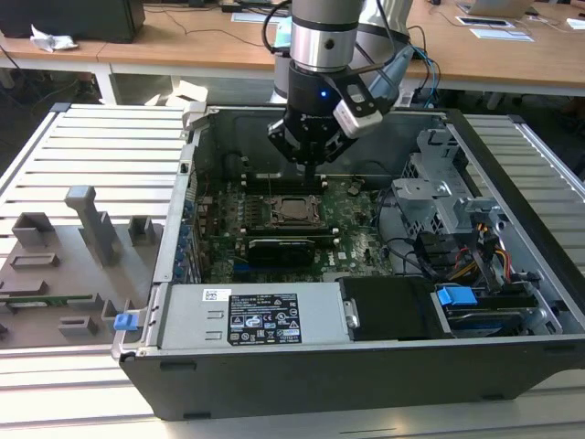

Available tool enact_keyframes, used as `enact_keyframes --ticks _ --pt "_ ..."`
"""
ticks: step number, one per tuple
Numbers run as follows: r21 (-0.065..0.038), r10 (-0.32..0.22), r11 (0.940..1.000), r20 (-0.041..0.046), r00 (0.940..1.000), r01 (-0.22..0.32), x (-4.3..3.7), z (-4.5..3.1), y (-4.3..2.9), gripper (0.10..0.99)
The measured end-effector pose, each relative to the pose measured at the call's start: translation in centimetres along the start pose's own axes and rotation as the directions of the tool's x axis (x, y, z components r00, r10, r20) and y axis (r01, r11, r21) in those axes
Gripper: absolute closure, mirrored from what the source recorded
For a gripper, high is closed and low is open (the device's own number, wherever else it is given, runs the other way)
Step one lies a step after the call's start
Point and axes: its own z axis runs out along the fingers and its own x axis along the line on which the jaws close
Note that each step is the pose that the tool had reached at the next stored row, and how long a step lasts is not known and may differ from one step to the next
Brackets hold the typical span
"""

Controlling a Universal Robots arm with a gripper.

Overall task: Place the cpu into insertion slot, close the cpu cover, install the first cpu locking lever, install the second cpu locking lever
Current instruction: 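Install the first cpu locking lever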

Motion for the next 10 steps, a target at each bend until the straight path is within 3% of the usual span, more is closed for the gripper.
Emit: enact_keyframes --ticks 1,2,4,5,6,10 --pt "-0.001 -0.025 0.9997 0.0017 0.9997 0.025 0.0 -0.01 0.0 0.98" --pt "-0.013 -0.03 0.9995 0.0028 0.9995 0.03 0.01 -0.01 0.0 0.98" --pt "-0.056 -0.029 0.998 0.0058 0.9995 0.03 0.0 0.0 0.0 0.98" --pt "-0.089 -0.029 0.9956 0.0078 0.9995 0.03 0.0 0.0 0.0 0.98" --pt "-0.097 -0.029 0.9949 0.0083 0.9995 0.03 0.0 0.0 0.0 0.98" --pt "-0.098 -0.029 0.9947 0.0084 0.9995 0.03 0.0 0.0 0.0 0.98"
